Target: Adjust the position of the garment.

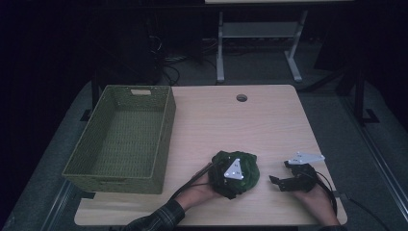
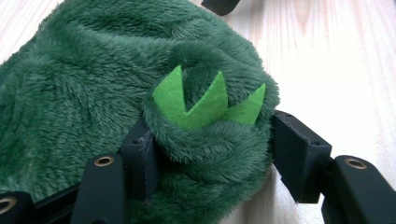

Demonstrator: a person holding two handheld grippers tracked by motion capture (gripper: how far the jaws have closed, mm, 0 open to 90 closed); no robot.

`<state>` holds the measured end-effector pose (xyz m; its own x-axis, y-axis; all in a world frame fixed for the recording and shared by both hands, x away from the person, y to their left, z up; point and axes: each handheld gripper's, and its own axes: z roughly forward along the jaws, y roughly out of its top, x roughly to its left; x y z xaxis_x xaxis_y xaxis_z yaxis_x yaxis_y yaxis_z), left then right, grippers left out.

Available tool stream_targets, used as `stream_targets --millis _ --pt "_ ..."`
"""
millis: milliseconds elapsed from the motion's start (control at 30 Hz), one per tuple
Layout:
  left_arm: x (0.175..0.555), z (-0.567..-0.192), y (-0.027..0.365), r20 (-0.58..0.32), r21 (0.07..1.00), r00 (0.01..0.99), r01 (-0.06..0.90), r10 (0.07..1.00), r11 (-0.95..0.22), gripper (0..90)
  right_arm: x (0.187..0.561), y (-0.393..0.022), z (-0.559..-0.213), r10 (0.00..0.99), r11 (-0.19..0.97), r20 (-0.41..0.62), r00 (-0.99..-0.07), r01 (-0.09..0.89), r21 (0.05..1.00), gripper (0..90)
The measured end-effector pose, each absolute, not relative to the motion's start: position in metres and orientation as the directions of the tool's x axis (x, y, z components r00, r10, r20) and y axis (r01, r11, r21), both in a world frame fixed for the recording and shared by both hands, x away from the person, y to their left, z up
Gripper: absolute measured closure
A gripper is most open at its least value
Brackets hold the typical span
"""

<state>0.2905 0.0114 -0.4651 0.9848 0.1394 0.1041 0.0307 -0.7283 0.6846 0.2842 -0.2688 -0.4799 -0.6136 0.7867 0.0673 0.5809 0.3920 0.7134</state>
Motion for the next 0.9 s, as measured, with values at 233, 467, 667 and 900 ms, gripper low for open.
stream_targets --millis 233,467,667,900 --pt "0.289 -0.468 0.011 0.128 0.692 0.979 0.025 0.156 -0.722 41.4 0.284 -0.268 -0.48 0.789 0.391 0.066 -0.611 0.581 0.714 13.4" --pt "0.291 -0.469 0.013 0.16 0.694 0.972 0.014 0.173 -0.72 59.2 0.284 -0.267 -0.48 0.79 0.393 0.061 -0.61 0.58 0.714 13.4" --pt "0.296 -0.467 0.014 0.115 0.709 0.976 0.05 0.185 -0.703 72.3 0.283 -0.264 -0.482 0.786 0.411 0.03 -0.618 0.559 0.72 13.0" --pt "0.303 -0.462 0.018 0.008 0.738 0.978 0.133 0.206 -0.661 75.6 0.283 -0.264 -0.482 0.784 0.411 0.03 -0.621 0.555 0.723 12.5"
